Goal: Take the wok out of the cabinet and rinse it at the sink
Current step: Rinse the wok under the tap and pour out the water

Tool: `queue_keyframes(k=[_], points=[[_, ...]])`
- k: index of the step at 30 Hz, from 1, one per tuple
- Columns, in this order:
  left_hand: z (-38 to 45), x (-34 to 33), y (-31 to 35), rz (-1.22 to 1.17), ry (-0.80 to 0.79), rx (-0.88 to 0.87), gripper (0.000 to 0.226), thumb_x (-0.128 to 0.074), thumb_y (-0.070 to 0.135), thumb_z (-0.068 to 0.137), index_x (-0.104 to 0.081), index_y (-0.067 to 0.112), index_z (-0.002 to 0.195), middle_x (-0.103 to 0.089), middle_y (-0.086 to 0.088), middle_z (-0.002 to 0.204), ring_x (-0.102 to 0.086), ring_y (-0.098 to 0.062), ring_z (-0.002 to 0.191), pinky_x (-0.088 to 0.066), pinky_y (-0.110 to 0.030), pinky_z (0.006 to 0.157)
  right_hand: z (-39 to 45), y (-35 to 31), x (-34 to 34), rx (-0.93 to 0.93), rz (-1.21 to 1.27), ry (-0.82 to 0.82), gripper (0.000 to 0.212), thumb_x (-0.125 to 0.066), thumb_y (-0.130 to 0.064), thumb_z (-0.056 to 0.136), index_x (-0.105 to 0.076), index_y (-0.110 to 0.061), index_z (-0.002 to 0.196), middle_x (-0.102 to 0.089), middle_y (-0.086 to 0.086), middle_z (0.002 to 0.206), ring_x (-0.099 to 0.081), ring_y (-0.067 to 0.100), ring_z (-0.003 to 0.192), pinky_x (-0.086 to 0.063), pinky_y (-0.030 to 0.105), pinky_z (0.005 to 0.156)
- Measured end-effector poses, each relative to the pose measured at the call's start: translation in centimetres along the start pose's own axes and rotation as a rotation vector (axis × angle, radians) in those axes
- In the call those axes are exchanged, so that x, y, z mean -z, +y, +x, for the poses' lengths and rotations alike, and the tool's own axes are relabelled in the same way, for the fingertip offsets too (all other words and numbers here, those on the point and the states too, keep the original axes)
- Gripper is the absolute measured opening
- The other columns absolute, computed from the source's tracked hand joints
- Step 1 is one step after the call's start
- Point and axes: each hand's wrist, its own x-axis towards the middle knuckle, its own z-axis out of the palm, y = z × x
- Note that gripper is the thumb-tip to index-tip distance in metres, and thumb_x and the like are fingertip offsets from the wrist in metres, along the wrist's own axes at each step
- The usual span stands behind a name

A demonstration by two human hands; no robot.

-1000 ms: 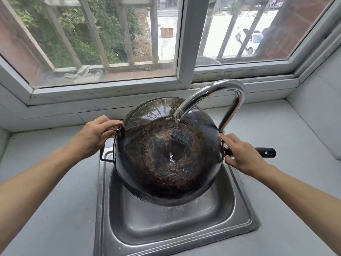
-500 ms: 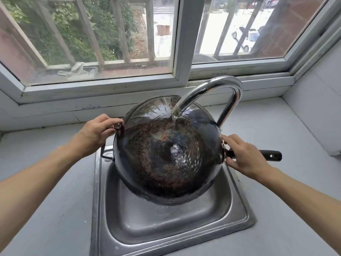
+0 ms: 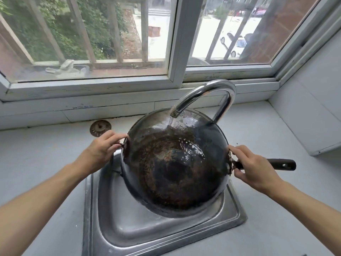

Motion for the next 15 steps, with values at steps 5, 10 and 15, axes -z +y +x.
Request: queue_keyframes(k=[5,10,15], points=[[-2.6,0.1,0.1,0.011,0.038,0.008,0.036,-0.053,0.016,0.093,-0.057,0.018,0.128,-0.055,0.001,0.101,-0.055,-0.017,0.083,-0.045,-0.026,0.079,-1.0,-0.7,-1.1,0.080,0.002,0.073,0.081,-0.073,0.005,0.061,-0.042,-0.008,0.135,-0.058,0.011,0.117,-0.061,0.031,0.063,-0.055,0.042,0.053],[-6.2,1.4,0.8,0.047,0.058,0.030,0.037,-0.048,0.023,0.095,-0.060,0.012,0.128,-0.057,0.000,0.107,-0.058,-0.015,0.093,-0.046,-0.024,0.087,-1.9,-2.3,-2.8,0.199,-0.033,0.114,0.072,-0.071,0.008,0.065,-0.045,0.002,0.133,-0.057,0.018,0.118,-0.060,0.034,0.069,-0.055,0.042,0.062],[-8.7,2.6,0.9,0.082,0.077,0.042,0.038,-0.045,0.029,0.098,-0.060,0.011,0.127,-0.056,0.000,0.105,-0.055,-0.015,0.089,-0.045,-0.022,0.084,-1.5,-3.5,-3.5,0.202,0.031,0.079,0.071,-0.072,0.005,0.070,-0.043,-0.002,0.134,-0.055,0.016,0.121,-0.060,0.034,0.070,-0.055,0.044,0.061]])
